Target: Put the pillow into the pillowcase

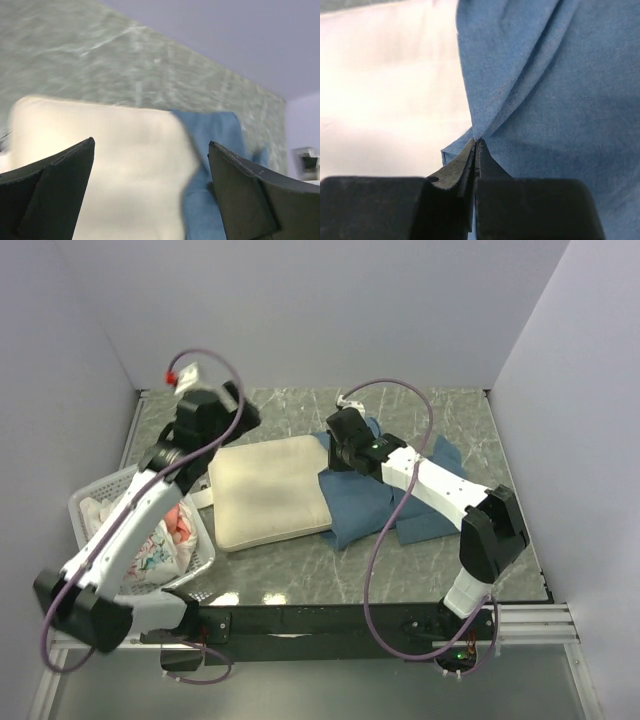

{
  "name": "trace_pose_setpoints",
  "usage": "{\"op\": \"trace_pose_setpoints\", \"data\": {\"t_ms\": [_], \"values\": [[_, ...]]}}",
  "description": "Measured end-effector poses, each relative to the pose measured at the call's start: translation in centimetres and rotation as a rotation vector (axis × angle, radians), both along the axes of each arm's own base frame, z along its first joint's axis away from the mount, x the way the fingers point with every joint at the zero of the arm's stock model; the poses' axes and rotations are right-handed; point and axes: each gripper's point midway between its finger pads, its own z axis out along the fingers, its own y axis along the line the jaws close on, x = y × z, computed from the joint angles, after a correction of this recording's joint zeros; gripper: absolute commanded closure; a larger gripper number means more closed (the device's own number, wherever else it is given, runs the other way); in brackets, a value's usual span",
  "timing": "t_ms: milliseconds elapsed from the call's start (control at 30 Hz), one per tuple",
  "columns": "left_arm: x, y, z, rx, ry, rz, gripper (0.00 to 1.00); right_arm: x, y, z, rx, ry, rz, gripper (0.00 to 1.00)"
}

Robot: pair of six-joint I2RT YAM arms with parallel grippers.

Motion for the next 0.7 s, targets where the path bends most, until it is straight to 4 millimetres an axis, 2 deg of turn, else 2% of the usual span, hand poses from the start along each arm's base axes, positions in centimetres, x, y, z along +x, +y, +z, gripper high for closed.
{"op": "trace_pose_setpoints", "data": {"t_ms": [67,100,233,333,433,533,567,600,700], "values": [[-1.7,3.2,-1.6,-0.023,0.012,0.098,0.01,0.0,-0.1,-0.7,-0.018,0.017,0.006,1.0],[-2.4,3.9,-2.6,-0.037,0.027,0.129,0.01,0.0,-0.2,-1.0,-0.029,0.027,0.01,1.0],[-5.7,6.2,-9.6,-0.051,0.15,0.243,0.01,-0.2,0.0,-1.2,-0.039,0.043,0.029,0.96],[-6.9,7.7,-14.6,-0.032,0.266,0.32,0.0,-0.1,0.3,-0.7,-0.029,0.039,0.044,0.92],[-6.9,9.0,-17.7,-0.021,0.35,0.381,0.0,-0.2,0.5,-0.4,-0.023,0.04,0.056,0.85],[-6.0,10.3,-19.6,-0.028,0.402,0.424,0.01,-0.5,0.5,-0.3,-0.022,0.046,0.065,0.69],[-5.8,10.6,-20.3,-0.036,0.414,0.429,0.01,-0.7,0.5,-0.2,-0.023,0.045,0.071,0.58],[-5.8,11.0,-20.9,-0.037,0.422,0.431,0.01,-0.9,0.6,0.0,-0.02,0.044,0.075,0.54],[-5.6,10.8,-22.2,-0.096,0.412,0.403,0.01,-1.6,0.5,0.9,-0.01,0.03,0.092,0.39]]}}
